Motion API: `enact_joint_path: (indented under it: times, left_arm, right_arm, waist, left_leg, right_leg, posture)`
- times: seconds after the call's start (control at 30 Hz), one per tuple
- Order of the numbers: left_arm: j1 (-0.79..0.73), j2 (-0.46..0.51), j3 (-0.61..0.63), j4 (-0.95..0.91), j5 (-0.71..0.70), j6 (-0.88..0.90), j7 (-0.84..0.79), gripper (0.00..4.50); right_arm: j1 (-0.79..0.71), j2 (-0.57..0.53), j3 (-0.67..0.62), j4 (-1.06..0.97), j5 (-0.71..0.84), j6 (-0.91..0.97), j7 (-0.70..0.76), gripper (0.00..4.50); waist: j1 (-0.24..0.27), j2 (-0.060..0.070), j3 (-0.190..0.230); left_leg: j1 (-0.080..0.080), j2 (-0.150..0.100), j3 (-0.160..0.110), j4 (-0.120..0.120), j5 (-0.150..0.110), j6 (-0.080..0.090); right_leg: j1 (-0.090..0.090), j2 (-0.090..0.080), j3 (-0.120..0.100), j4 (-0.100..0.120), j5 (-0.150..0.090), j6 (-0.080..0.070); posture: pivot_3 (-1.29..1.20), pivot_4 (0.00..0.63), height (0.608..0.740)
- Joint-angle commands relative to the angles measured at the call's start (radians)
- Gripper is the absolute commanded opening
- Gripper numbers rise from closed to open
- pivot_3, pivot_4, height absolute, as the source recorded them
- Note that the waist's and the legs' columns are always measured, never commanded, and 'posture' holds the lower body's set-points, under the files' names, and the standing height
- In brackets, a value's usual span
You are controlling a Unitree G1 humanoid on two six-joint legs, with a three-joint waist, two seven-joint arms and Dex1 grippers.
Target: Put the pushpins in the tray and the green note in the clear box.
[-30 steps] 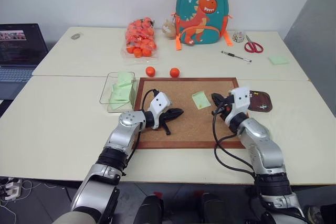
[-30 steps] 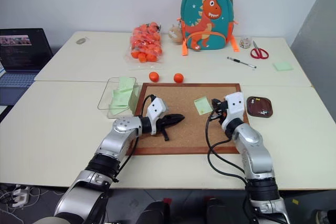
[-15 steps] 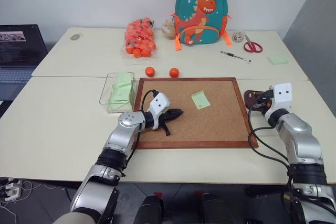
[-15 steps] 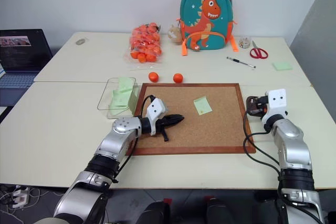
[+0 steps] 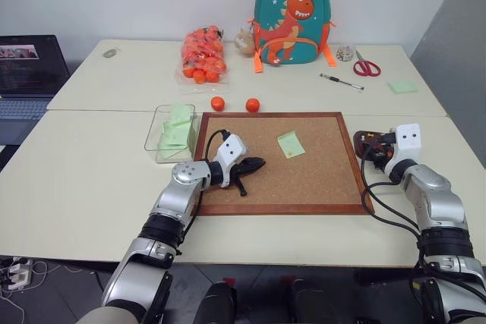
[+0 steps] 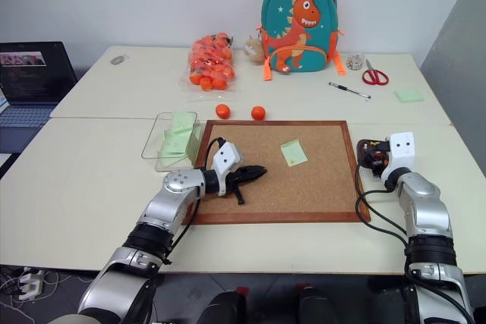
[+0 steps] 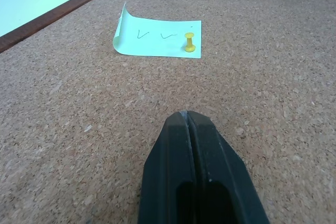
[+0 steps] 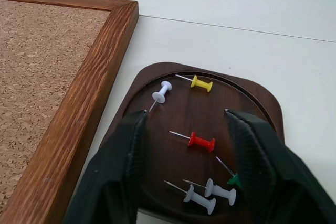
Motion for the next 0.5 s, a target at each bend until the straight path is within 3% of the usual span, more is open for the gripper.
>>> enact_joint_path:
  times: [0.03,0.1,0.23,0.37,0.5]
  left_arm:
    - [0.012,-0.004,-0.025,0.019,0.021,0.006,0.000,0.00]
    - [0.013,-0.003,-0.023,0.019,0.021,0.005,0.000,0.00]
    - [0.013,-0.002,-0.021,0.023,0.020,0.003,0.001,0.00]
    - [0.010,-0.003,-0.022,0.031,0.021,-0.001,-0.001,0.00]
    - [0.006,-0.008,-0.025,0.038,0.023,-0.004,-0.001,0.00]
  right_arm:
    - [-0.003,-0.019,-0.031,-0.091,0.008,-0.041,-0.009,3.49]
    - [0.015,-0.012,-0.040,-0.187,0.031,-0.046,0.002,3.91]
    - [0.062,0.020,-0.008,-0.361,0.096,0.008,0.049,3.91]
    - [0.106,0.086,0.129,-0.512,0.132,0.067,0.097,3.91]
    - [0.113,0.141,0.270,-0.518,0.081,0.064,0.108,3.91]
  waist:
    - [0.000,0.000,0.000]
    - [0.000,0.000,0.000]
    - [0.000,0.000,0.000]
    - [-0.001,0.000,0.000]
    - [-0.001,0.001,0.000]
  left_leg:
    - [0.000,0.000,0.000,0.000,0.000,0.000]
    - [0.000,0.000,0.000,0.000,0.000,0.000]
    - [0.000,0.000,-0.001,0.000,0.000,0.000]
    - [0.000,0.000,-0.001,0.000,0.000,0.000]
    - [0.000,0.000,-0.001,0.001,0.000,0.000]
  right_leg:
    - [0.000,0.000,0.000,0.000,0.000,0.000]
    - [0.000,0.000,0.000,0.000,0.000,0.000]
    - [0.000,0.000,0.000,0.000,0.000,0.000]
    - [0.001,0.000,-0.001,0.000,0.000,0.000]
    - [0.001,0.000,-0.001,0.000,0.000,0.000]
  posture:
    - [0.00,0.150,0.740]
    - [0.00,0.150,0.740]
    - [0.00,0.150,0.740]
    - [0.00,0.150,0.740]
    - [0.00,0.150,0.740]
